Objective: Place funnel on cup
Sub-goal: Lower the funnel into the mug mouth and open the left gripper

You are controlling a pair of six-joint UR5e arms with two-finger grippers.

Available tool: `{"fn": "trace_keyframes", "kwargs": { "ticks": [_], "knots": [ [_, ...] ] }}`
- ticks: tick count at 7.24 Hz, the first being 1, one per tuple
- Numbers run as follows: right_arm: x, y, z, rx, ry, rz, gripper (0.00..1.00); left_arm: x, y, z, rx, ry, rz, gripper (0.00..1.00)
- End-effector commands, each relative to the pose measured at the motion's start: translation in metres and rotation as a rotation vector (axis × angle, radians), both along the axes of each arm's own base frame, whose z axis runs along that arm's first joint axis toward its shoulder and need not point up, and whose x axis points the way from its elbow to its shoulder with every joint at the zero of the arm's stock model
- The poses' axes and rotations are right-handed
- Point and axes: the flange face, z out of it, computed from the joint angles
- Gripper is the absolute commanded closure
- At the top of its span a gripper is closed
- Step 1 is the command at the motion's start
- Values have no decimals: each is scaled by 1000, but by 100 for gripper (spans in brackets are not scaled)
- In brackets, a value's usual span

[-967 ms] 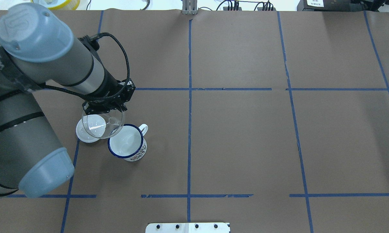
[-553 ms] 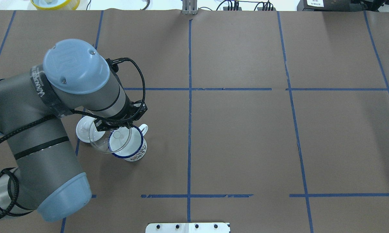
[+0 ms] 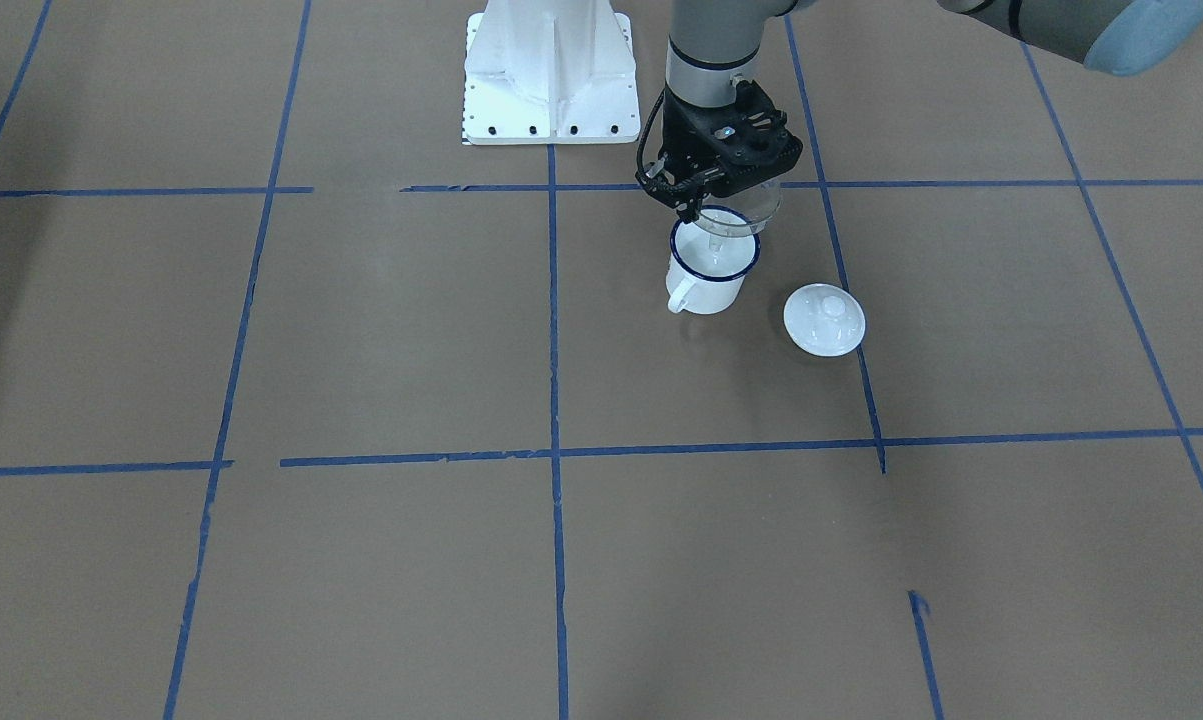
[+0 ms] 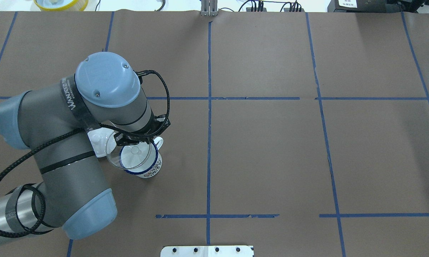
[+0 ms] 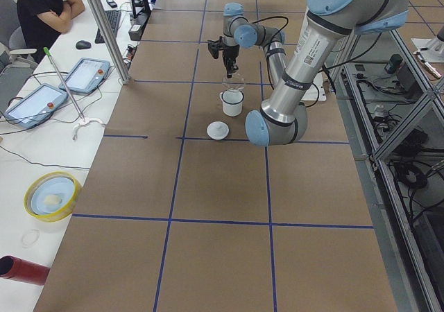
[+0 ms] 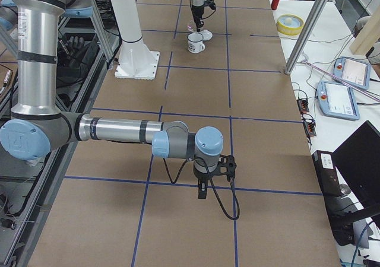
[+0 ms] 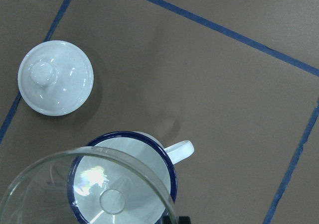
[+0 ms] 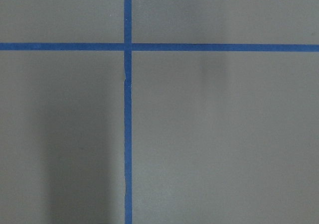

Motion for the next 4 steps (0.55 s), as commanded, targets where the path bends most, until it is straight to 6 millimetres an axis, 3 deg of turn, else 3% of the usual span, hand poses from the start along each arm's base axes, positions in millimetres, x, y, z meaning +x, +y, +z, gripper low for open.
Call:
{"fn": "trace_keyframes", "kwargs": {
  "ticks": [1, 4],
  "knots": [
    [0, 0, 0, 0, 0, 0, 0, 17, 3, 10, 3, -23, 34, 100],
    [0, 0, 0, 0, 0, 0, 0, 28, -3, 19, 30, -39, 17, 100]
  ]
}}
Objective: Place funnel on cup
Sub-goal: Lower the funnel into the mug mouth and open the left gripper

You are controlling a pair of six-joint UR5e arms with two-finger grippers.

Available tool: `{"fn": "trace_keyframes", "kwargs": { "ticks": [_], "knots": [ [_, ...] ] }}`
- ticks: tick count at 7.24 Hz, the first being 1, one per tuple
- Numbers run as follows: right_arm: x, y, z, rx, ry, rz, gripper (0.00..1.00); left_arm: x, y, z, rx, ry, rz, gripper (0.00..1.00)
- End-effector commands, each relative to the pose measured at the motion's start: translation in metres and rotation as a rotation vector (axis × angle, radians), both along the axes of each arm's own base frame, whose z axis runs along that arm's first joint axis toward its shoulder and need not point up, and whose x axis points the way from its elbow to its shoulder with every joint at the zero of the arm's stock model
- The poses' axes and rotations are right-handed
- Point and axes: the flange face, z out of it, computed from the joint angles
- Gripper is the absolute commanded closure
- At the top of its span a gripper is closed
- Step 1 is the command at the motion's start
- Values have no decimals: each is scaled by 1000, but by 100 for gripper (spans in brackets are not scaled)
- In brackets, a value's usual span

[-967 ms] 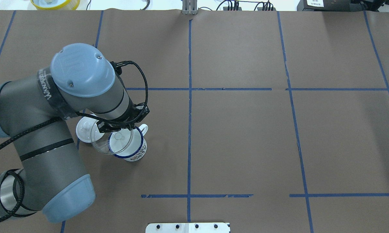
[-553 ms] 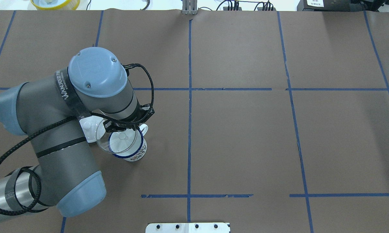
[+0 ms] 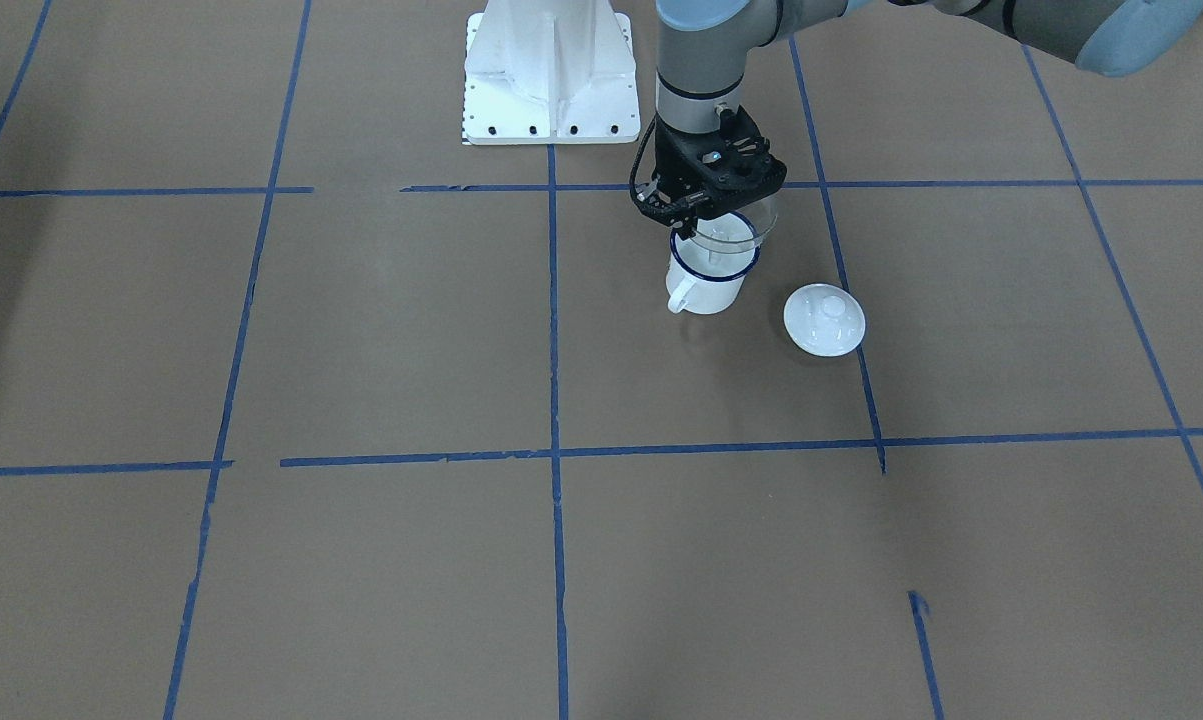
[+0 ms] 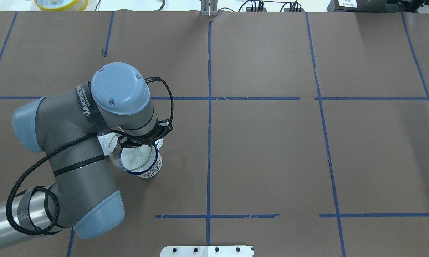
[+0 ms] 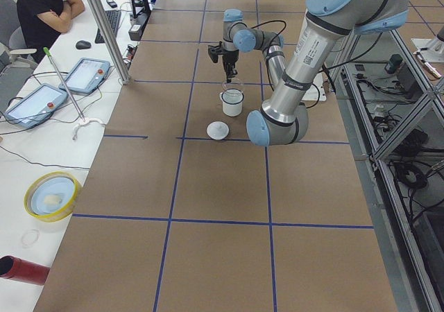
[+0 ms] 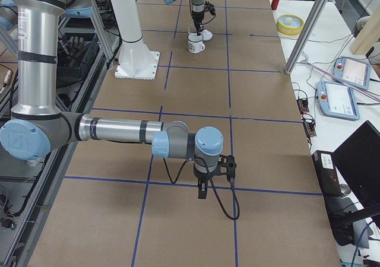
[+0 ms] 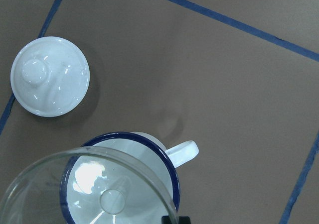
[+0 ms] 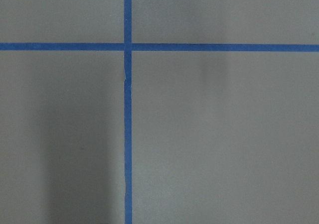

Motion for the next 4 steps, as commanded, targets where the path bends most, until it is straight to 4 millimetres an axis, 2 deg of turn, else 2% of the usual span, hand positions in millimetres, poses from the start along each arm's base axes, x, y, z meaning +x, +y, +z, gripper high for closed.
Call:
{"fn": "trace_keyframes", "kwargs": {
  "ticks": [1, 2, 4],
  "knots": [
    [0, 0, 0, 0, 0, 0, 0, 5, -1, 4, 2, -5, 1, 21],
    [0, 0, 0, 0, 0, 0, 0, 7, 1, 5, -4, -6, -1, 0],
    [0, 0, 0, 0, 0, 0, 0, 6, 2, 1, 5, 5, -3, 0]
  ]
}}
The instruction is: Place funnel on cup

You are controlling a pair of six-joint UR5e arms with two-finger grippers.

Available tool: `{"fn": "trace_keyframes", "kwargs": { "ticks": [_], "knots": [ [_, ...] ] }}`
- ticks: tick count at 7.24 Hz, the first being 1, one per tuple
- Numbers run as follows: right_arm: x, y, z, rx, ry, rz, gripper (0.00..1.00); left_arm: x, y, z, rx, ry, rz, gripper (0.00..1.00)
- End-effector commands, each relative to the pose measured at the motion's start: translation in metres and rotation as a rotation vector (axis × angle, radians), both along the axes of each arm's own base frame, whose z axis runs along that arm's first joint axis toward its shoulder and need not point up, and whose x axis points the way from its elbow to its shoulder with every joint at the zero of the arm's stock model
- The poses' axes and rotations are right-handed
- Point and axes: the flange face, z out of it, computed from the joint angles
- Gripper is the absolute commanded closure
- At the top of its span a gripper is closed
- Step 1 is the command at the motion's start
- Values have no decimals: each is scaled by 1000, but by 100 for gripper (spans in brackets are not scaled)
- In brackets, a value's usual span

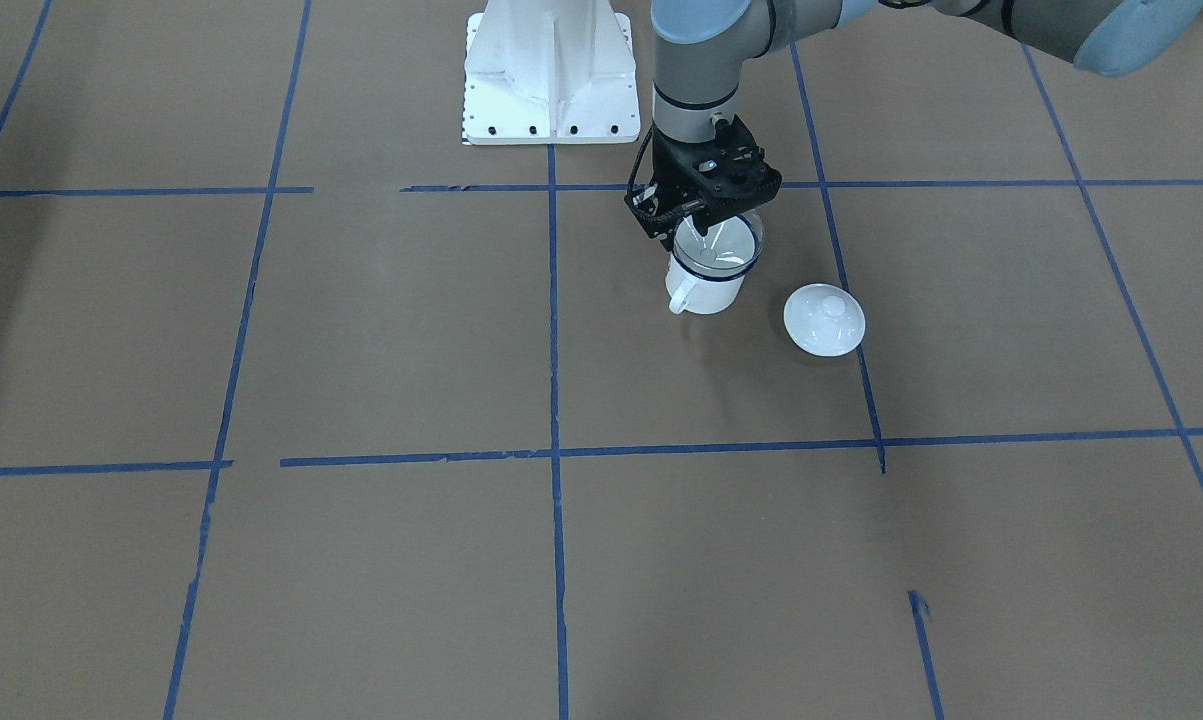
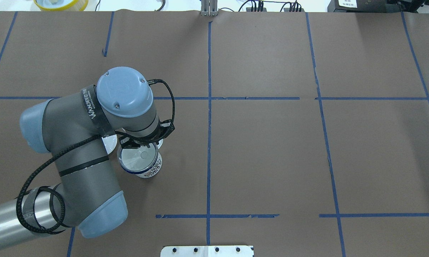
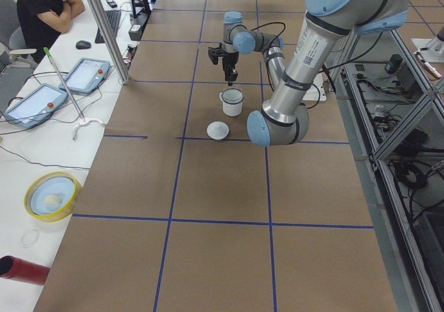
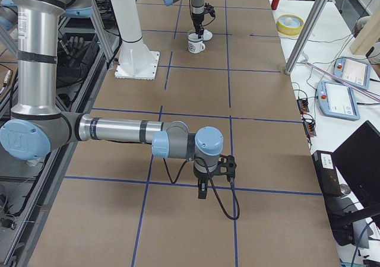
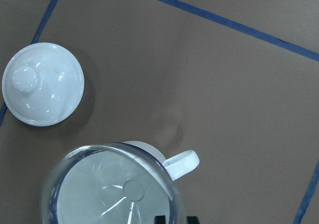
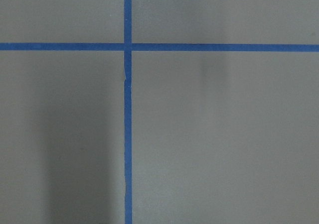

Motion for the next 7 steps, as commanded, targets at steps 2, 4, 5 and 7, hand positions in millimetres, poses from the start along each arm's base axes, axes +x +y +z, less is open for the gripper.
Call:
{"fn": "trace_keyframes", "kwargs": {
  "ticks": [2, 4, 5, 7],
  "knots": [
    [0, 0, 0, 0, 0, 0, 0, -22, 6, -19, 58, 46, -14, 0],
    [0, 0, 0, 0, 0, 0, 0, -43, 1, -41, 172, 100, 4, 0],
    [0, 0, 0, 0, 0, 0, 0, -87, -42, -38, 273, 77, 11, 0],
    [0, 0, 0, 0, 0, 0, 0, -170, -102, -2, 404, 29, 96, 0]
  ]
}}
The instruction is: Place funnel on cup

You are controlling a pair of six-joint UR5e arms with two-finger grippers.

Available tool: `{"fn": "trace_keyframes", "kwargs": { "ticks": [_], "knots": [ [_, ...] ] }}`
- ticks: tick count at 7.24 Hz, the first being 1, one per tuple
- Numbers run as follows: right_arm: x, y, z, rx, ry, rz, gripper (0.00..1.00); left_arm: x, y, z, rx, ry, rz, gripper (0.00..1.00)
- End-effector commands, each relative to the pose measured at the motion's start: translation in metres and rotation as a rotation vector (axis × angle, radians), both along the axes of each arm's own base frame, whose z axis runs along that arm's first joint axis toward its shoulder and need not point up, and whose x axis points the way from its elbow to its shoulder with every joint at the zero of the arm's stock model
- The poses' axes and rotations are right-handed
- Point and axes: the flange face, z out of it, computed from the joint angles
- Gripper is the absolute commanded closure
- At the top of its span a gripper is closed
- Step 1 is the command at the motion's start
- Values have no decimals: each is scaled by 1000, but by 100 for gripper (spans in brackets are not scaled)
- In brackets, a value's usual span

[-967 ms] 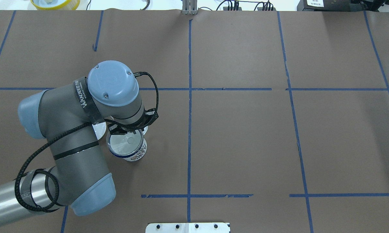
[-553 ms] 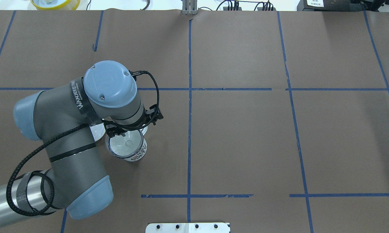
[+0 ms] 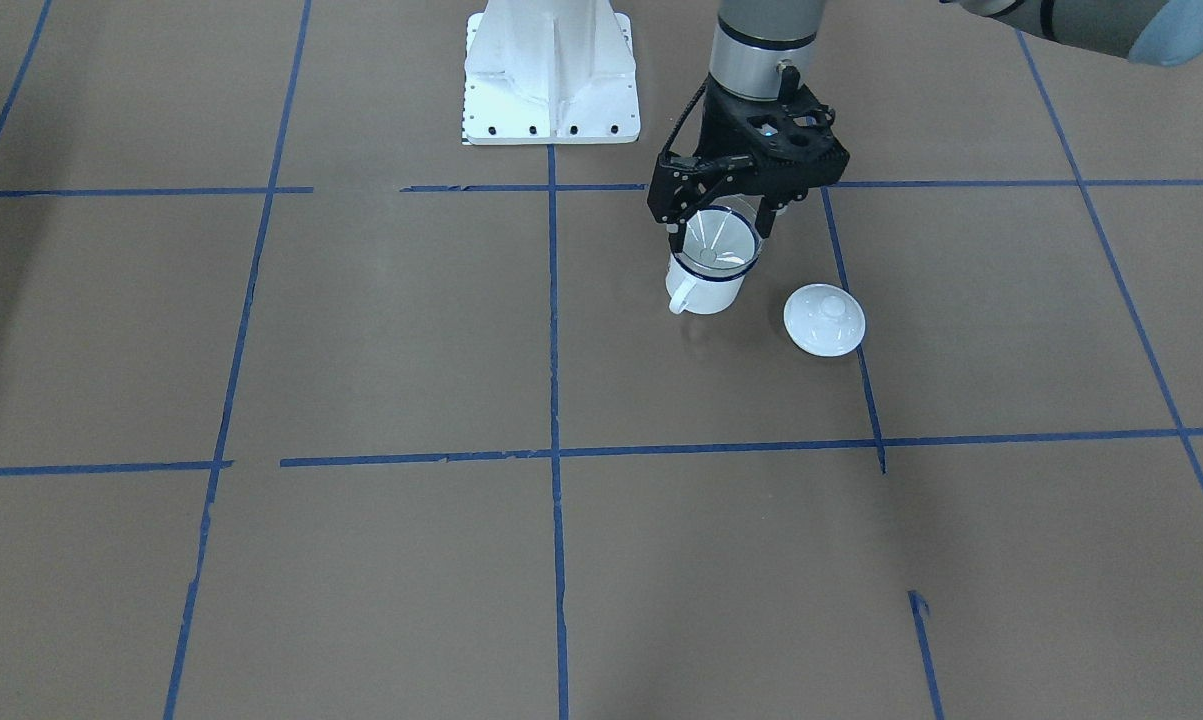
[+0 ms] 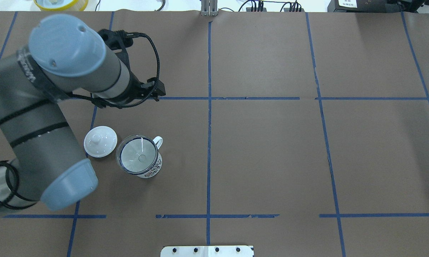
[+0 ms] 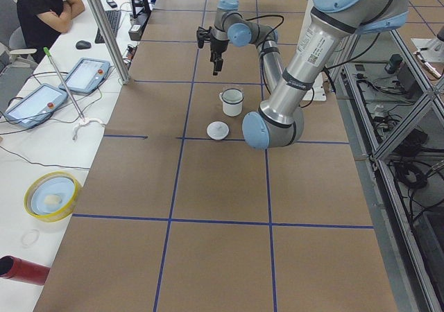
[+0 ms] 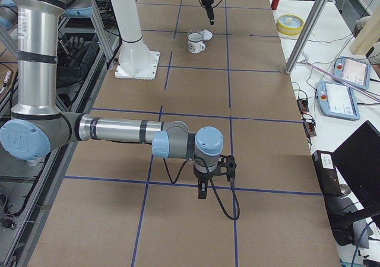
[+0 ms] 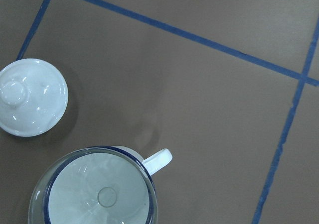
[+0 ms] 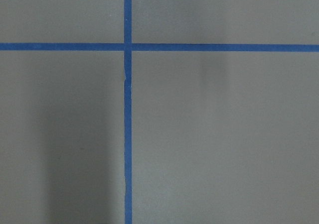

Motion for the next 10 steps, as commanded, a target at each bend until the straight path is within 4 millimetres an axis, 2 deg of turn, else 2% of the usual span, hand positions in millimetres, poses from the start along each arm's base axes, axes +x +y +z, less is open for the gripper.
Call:
{"fn": "trace_keyframes", "kwargs": {
  "ticks": [1, 2, 3, 4, 5, 6, 8, 9, 10],
  "knots": [
    [0, 0, 0, 0, 0, 0, 0, -108, -68, 68, 104, -78, 114, 0],
    [0, 0, 0, 0, 0, 0, 0, -168, -108, 107, 139, -142, 158, 0],
    [0, 0, 0, 0, 0, 0, 0, -220, -135, 156, 174, -219, 229, 0],
    [0, 0, 0, 0, 0, 0, 0, -269, -158, 193, 190, -270, 266, 0],
    [0, 0, 0, 0, 0, 0, 0, -308, -171, 231, 182, -267, 313, 0],
    [0, 0, 0, 0, 0, 0, 0, -340, -174, 266, 206, -258, 335, 0],
    [0, 0, 0, 0, 0, 0, 0, -387, -157, 333, 201, -272, 349, 0],
    [0, 0, 0, 0, 0, 0, 0, -398, -125, 385, 170, -244, 399, 0],
    [0, 0, 0, 0, 0, 0, 0, -410, -86, 433, 138, -195, 394, 0]
  ]
}}
